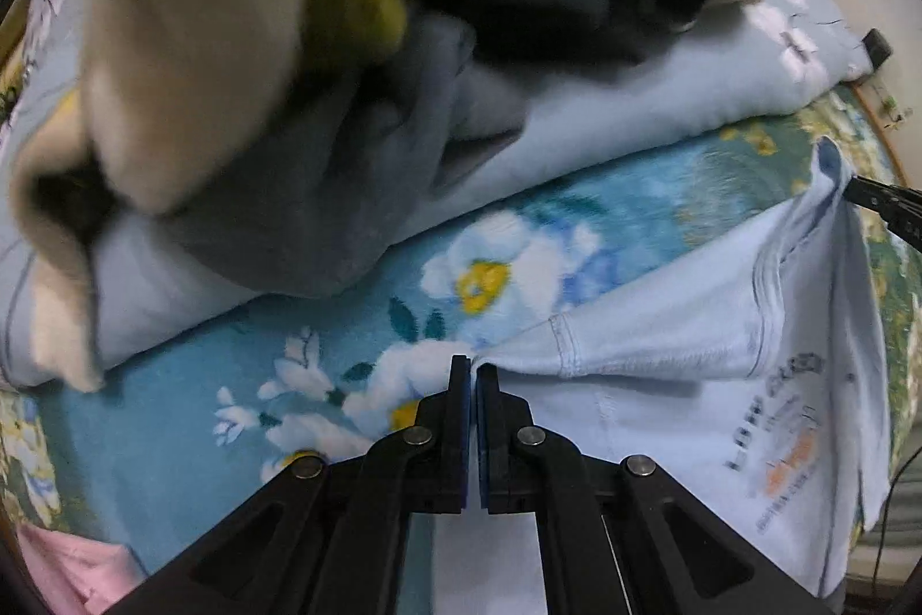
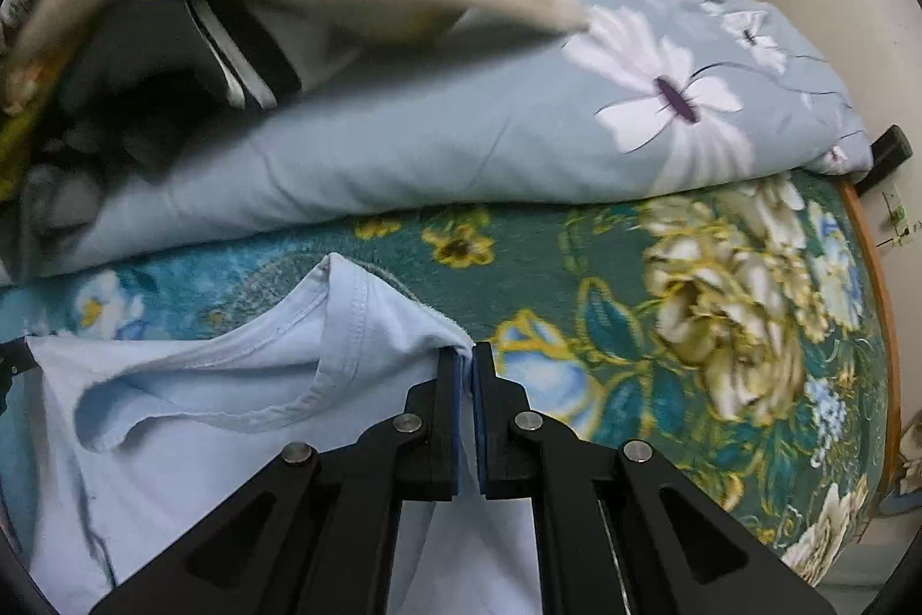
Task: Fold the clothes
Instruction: 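Lay the light blue shirt flat on the blanket and open both tools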
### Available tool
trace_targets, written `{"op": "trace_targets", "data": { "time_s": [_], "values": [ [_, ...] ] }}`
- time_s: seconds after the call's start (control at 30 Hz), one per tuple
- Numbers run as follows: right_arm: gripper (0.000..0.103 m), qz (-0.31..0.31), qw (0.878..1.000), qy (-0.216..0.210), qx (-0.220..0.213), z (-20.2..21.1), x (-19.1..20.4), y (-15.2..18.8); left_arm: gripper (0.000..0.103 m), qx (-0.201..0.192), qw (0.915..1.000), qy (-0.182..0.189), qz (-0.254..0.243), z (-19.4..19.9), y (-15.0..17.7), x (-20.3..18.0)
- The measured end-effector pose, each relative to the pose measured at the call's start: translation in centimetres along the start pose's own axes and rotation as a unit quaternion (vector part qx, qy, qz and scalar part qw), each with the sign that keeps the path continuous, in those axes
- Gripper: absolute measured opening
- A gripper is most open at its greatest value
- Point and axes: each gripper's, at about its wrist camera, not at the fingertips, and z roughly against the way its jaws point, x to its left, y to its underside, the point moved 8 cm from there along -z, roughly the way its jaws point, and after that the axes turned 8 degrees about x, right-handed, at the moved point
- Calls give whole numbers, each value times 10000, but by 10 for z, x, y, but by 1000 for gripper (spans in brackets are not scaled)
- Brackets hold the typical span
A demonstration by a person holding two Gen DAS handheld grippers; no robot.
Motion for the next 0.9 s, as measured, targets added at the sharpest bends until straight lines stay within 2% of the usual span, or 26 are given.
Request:
{"op": "trace_targets", "data": {
  "time_s": [0.13,0.27,0.3,0.37,0.4,0.43,0.53,0.67,0.73,0.8,0.9],
  "values": [
    [4,-20,9997,62,251,-29,2,-3,2,190,9997,25,154,-28,-19,15],
    [4,-26,9996,43,280,-33,2,-2,5,205,9993,281,115,-20,-6,15],
    [8,-28,9998,-27,184,-27,1,0,7,209,9991,345,106,-18,-3,15],
    [30,-33,9998,-173,-13,-13,-1,4,18,171,9990,390,115,-9,7,18],
    [44,-35,9996,-246,-112,-6,-1,6,26,120,9991,399,125,0,17,22],
    [45,-65,9992,-304,-248,5,-4,12,30,64,9991,404,143,9,31,25],
    [45,-237,9967,-485,-612,40,-12,41,31,9,9992,332,238,28,77,37],
    [45,-374,9943,-641,-767,73,-18,105,31,81,9992,240,305,32,148,43],
    [45,-393,9949,-542,-761,81,-23,138,31,156,9968,549,568,29,189,41],
    [45,-493,9948,-519,-727,89,-29,168,31,190,9931,872,763,28,214,40],
    [45,-835,9923,-622,-672,100,-40,208,32,281,9820,1320,1321,20,247,48]
  ]
}}
